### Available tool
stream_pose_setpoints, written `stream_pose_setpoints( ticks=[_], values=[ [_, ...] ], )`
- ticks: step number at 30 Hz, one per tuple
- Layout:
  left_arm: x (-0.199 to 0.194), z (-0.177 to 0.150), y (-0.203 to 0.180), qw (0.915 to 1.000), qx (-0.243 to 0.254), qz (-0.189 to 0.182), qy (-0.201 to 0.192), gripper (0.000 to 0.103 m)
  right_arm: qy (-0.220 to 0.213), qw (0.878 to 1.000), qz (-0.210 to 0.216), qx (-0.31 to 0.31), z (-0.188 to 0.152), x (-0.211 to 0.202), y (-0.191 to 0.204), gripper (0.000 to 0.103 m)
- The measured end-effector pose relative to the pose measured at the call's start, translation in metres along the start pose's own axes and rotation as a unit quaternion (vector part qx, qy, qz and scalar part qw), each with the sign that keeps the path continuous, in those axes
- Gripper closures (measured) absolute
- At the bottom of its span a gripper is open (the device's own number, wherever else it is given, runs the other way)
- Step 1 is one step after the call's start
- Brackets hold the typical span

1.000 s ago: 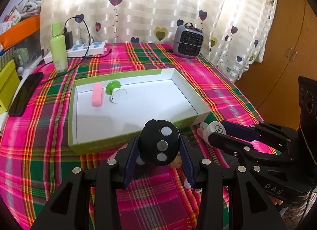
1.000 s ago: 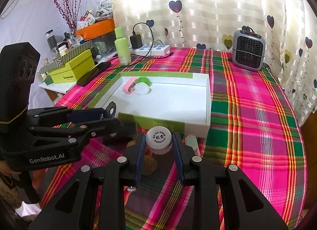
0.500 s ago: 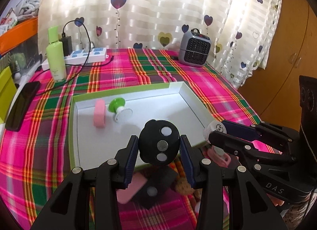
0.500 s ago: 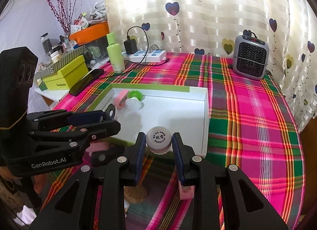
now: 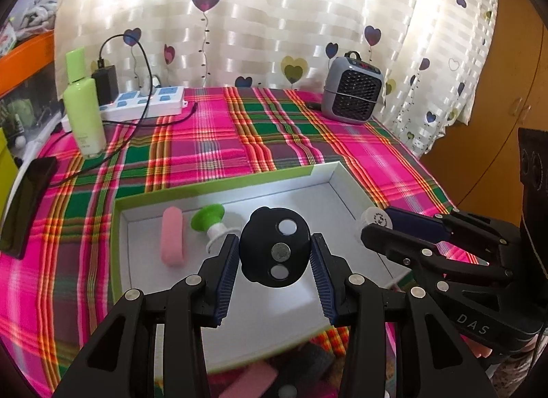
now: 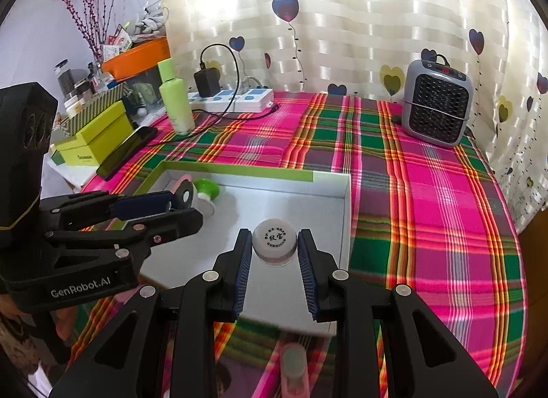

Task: Organize objects
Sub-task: 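Lift and carry the black dotted object and white jar over the tray with both tools, then hold the black dotted object and white jar above the tray with both tools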

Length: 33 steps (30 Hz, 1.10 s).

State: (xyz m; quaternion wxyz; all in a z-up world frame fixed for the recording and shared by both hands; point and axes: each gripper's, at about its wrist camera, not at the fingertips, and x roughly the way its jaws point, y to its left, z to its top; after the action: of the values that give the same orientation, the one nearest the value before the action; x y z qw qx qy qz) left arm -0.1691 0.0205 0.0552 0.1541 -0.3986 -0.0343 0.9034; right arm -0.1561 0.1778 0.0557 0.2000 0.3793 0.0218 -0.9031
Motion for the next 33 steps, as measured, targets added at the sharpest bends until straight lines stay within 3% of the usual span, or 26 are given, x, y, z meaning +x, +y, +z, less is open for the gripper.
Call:
stream_pose_setpoints(
  ticks=[19,33],
  values=[
    [0.052,0.022,0.007,0.9996,0.007,0.008,0.026,0.063,0.02,1.0,-0.008,0.014,0.023,0.048,-0.027,0.074],
    [0.066,0.024,0.005,0.9986,0.028,0.019,0.04,0.063,0.039,0.999,-0.009,0.008,0.03,0.069,-0.03,0.074]
  ],
)
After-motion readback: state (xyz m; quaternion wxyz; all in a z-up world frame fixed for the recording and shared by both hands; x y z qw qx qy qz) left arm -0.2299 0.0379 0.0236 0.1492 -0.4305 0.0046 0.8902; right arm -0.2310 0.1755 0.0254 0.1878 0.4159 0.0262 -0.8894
